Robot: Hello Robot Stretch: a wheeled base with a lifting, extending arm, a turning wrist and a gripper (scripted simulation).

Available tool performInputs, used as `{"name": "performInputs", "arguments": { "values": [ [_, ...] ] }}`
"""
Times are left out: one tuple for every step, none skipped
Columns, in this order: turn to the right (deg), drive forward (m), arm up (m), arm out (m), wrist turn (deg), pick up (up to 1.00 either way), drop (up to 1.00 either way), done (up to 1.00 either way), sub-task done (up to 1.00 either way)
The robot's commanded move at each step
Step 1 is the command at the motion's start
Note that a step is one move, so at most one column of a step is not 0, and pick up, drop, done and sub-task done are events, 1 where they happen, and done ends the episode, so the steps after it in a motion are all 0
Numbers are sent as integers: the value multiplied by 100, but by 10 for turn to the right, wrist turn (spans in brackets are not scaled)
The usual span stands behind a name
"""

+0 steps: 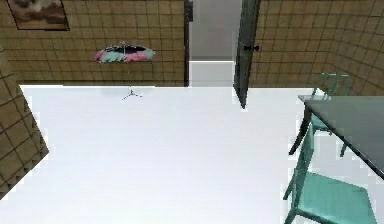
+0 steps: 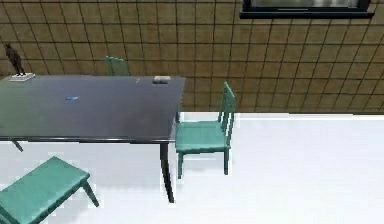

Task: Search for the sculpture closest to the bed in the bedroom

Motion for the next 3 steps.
{"name": "performInputs", "arguments": {
  "values": [
    [0, 55, 0, 0, 0, 0, 0, 0, 0],
    [0, 65, 0, 0, 0, 0, 0, 0, 0],
    [300, 0, 0, 0, 0, 0, 0, 0, 0]
  ]
}}
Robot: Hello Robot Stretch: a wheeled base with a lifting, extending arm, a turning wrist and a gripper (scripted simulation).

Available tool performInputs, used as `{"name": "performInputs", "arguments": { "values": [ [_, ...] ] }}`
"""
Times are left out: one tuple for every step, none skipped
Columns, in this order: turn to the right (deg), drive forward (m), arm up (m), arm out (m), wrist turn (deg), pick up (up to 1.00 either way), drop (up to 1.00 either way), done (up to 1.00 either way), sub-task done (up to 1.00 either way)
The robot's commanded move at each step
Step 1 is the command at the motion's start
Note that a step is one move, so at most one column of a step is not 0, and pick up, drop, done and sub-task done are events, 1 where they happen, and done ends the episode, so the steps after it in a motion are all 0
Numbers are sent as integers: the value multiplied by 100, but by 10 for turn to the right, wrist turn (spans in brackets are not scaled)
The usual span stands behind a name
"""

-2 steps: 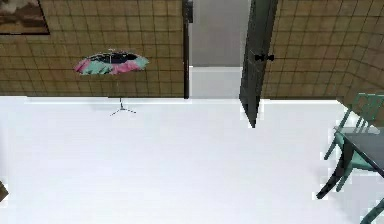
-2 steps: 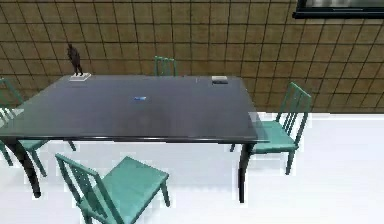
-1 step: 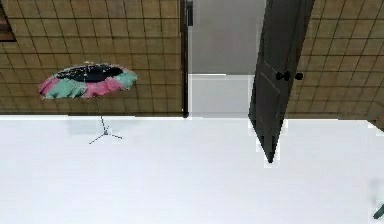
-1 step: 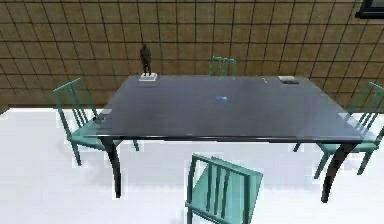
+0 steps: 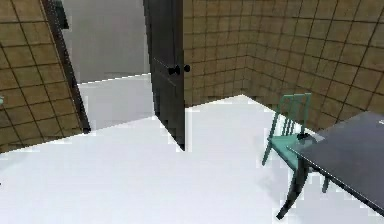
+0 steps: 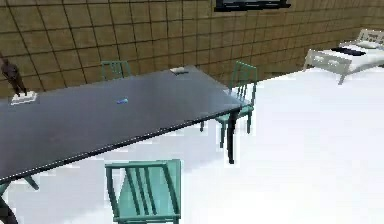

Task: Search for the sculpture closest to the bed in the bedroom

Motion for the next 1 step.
{"name": "performInputs", "arguments": {
  "values": [
    [0, 100, 0, 0, 0, 0, 0, 0, 0]
  ]
}}
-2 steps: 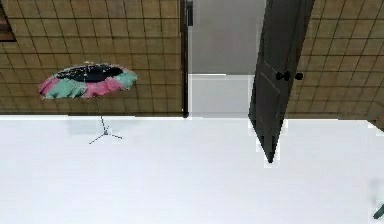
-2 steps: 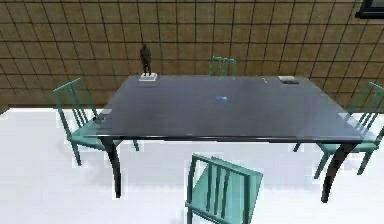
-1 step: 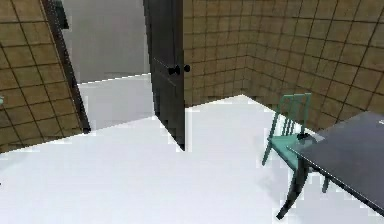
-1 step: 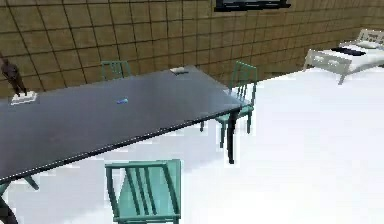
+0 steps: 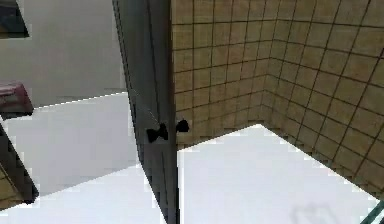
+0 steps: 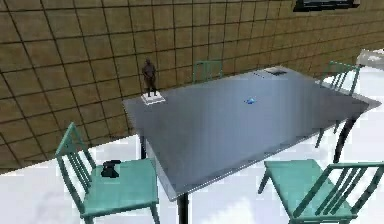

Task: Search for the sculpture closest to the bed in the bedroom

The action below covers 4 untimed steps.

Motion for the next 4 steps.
{"name": "performInputs", "arguments": {
  "values": [
    [450, 0, 0, 0, 0, 0, 0, 0, 0],
    [450, 0, 0, 0, 0, 0, 0, 0, 0],
    [450, 0, 0, 0, 0, 0, 0, 0, 0],
    [420, 0, 0, 0, 0, 0, 0, 0, 0]
  ]
}}
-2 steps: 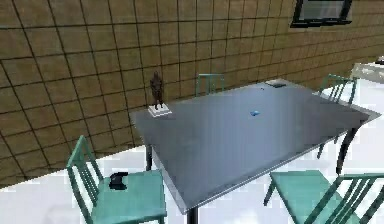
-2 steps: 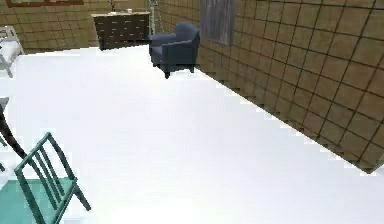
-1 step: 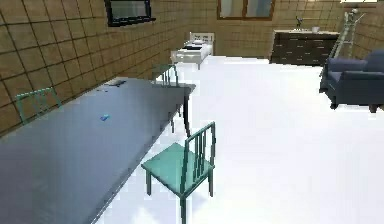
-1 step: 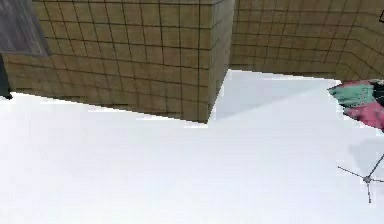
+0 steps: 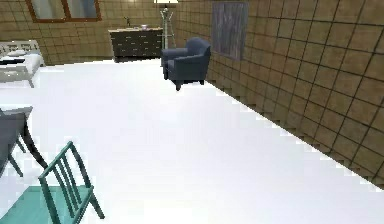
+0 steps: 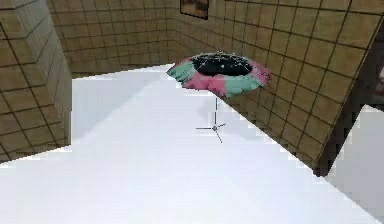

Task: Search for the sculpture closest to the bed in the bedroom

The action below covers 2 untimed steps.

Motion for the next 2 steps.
{"name": "performInputs", "arguments": {
  "values": [
    [0, 90, 0, 0, 0, 0, 0, 0, 0],
    [-210, 0, 0, 0, 0, 0, 0, 0, 0]
  ]
}}
